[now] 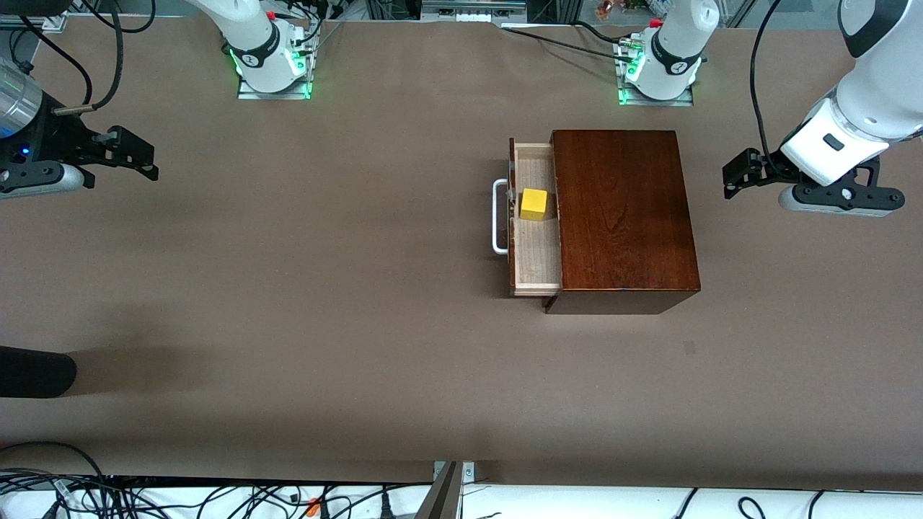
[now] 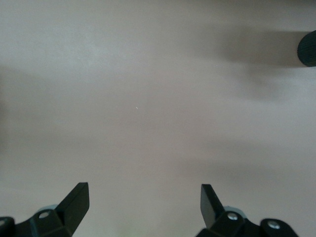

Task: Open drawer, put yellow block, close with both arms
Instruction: 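Move the left gripper to the front of the open drawer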

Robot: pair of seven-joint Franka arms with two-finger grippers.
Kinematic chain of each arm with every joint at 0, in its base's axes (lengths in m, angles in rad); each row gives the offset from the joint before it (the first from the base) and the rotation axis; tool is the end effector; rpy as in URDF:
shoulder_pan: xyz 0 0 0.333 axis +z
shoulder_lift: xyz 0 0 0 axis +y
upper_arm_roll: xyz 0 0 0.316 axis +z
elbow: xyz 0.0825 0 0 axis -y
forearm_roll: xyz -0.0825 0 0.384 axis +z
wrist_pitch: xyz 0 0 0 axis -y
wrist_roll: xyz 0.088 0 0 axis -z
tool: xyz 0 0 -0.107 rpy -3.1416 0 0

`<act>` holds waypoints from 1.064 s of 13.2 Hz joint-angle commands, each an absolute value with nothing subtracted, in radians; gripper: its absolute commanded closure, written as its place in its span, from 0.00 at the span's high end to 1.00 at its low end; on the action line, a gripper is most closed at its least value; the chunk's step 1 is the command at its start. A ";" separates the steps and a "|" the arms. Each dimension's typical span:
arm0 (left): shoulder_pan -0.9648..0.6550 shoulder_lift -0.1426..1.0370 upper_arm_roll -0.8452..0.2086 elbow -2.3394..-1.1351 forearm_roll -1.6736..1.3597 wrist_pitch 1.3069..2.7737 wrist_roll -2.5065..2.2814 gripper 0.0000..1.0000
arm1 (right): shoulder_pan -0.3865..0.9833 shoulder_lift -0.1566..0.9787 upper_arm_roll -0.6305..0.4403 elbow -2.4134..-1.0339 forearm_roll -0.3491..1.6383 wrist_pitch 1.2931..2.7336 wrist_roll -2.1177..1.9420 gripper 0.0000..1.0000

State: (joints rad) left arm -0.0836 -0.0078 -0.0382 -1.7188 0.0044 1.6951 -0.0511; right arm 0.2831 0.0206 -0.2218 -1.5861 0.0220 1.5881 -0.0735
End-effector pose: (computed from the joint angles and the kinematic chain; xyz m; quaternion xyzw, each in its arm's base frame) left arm 0.5540 -0.0675 0.5693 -0.9993 0.0356 0.0077 0.0030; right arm 0.5603 0.0380 0.6076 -0.9977 -0.0671 0.0090 0.0088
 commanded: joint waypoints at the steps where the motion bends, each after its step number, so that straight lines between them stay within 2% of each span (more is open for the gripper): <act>1: -0.098 0.006 -0.043 -1.697 0.034 1.681 -0.035 1.00 | 0.285 0.023 -0.219 -1.566 0.011 1.575 -0.052 1.00; 4: -0.104 0.032 -0.093 -1.684 -0.004 1.648 -0.028 1.00 | 0.284 0.025 -0.219 -1.566 0.012 1.575 -0.052 1.00; 7: -0.106 0.089 -0.205 -1.652 -0.006 1.655 -0.026 1.00 | 0.285 0.025 -0.221 -1.566 0.012 1.575 -0.052 1.00; 14: -0.107 0.346 -0.492 -1.546 0.003 1.833 0.076 0.98 | 0.284 0.026 -0.221 -1.566 0.012 1.575 -0.052 1.00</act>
